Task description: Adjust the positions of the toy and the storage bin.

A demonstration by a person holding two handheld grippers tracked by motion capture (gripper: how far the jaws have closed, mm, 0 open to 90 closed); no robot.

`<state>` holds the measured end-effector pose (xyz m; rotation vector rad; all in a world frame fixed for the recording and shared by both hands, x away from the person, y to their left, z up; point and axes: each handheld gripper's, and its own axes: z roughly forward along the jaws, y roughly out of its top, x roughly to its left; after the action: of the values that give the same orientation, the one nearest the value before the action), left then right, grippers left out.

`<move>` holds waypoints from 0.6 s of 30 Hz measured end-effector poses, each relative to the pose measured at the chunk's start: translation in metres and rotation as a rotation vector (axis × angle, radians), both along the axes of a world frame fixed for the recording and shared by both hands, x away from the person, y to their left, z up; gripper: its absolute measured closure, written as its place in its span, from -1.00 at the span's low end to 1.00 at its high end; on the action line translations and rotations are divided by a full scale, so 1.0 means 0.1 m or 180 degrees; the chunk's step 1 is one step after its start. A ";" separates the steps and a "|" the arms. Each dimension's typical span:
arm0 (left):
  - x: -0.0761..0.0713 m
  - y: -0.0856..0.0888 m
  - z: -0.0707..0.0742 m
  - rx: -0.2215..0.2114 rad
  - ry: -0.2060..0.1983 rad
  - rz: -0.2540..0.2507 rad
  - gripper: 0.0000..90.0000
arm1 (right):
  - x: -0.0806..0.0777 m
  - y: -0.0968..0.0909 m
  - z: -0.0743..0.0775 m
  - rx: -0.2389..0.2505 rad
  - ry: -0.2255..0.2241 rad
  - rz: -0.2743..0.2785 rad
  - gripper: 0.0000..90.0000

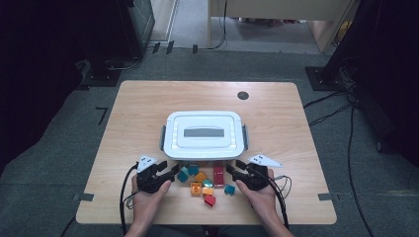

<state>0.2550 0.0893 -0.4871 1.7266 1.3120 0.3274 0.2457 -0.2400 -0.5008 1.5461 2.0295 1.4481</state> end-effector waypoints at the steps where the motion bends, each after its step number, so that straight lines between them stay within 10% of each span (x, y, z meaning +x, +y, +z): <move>1: 0.00 0.00 0.00 0.0000 0.0000 0.0000 -0.02 | 0.00 0.00 0.00 0.0000 0.0000 0.0000 0.12; 8: 0.03 -0.02 -0.05 0.0006 0.0074 -0.0001 -0.01 | -0.08 0.10 -0.02 -0.0204 0.0011 0.0206 0.02; 18: -0.07 -0.22 -0.24 0.0012 0.0298 -0.0411 0.26 | -0.40 0.43 -0.02 -0.0387 -0.0059 0.0278 -0.11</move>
<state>0.2483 0.0676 -0.5111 1.8390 1.2594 0.1770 0.2056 -0.1966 -0.5028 1.4078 2.1556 1.3358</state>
